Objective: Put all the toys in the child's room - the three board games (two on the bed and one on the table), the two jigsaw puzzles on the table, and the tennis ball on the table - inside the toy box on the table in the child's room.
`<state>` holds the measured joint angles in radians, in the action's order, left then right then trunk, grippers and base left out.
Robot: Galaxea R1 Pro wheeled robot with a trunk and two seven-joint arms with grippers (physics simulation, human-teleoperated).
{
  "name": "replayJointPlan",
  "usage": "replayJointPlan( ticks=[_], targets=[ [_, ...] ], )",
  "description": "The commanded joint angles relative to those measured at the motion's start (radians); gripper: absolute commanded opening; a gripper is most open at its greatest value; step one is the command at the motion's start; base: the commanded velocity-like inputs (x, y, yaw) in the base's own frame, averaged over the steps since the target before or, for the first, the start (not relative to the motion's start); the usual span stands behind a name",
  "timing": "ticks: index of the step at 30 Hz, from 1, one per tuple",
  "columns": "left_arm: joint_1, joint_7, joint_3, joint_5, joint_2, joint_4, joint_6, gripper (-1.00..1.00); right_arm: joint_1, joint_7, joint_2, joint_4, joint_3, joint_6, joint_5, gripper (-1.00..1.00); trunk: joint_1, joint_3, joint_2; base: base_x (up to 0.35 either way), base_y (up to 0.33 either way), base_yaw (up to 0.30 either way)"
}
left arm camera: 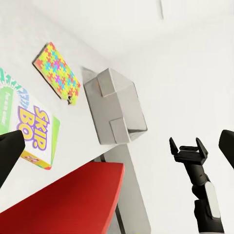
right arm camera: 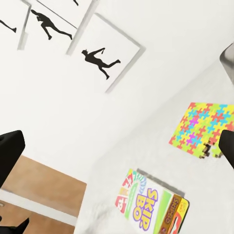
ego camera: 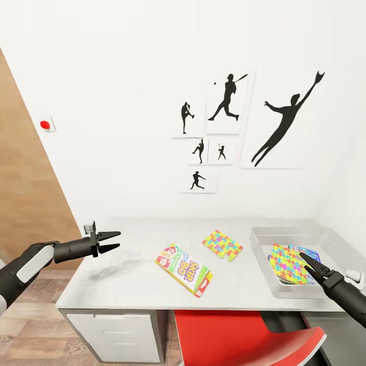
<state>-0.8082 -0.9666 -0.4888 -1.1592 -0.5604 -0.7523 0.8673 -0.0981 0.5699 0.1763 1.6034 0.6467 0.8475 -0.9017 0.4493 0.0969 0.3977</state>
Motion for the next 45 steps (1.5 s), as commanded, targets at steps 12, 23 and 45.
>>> replayJointPlan(
  ticks=[12, 23, 45],
  targets=[
    [-0.002, -0.001, -0.005, -0.007, -0.001, 0.001, 0.006, 1.00, -0.001, 0.002, 0.003, 0.001, 0.002, 0.012, -0.001, 1.00, 0.001, 0.002, 0.002, 0.000, 0.000, 0.000],
    [-0.002, -0.001, -0.004, -0.007, -0.001, 0.001, 0.005, 1.00, -0.002, -0.002, 0.006, 0.001, 0.002, 0.012, 0.000, 1.00, 0.001, 0.002, 0.002, 0.000, 0.000, 0.000],
    [-0.002, -0.005, -0.005, -0.013, -0.040, 0.001, -0.007, 1.00, -0.054, -0.304, 0.019, 0.001, -0.040, 0.169, -0.002, 1.00, 0.001, 0.002, 0.002, 0.000, 0.001, 0.000]
  ],
)
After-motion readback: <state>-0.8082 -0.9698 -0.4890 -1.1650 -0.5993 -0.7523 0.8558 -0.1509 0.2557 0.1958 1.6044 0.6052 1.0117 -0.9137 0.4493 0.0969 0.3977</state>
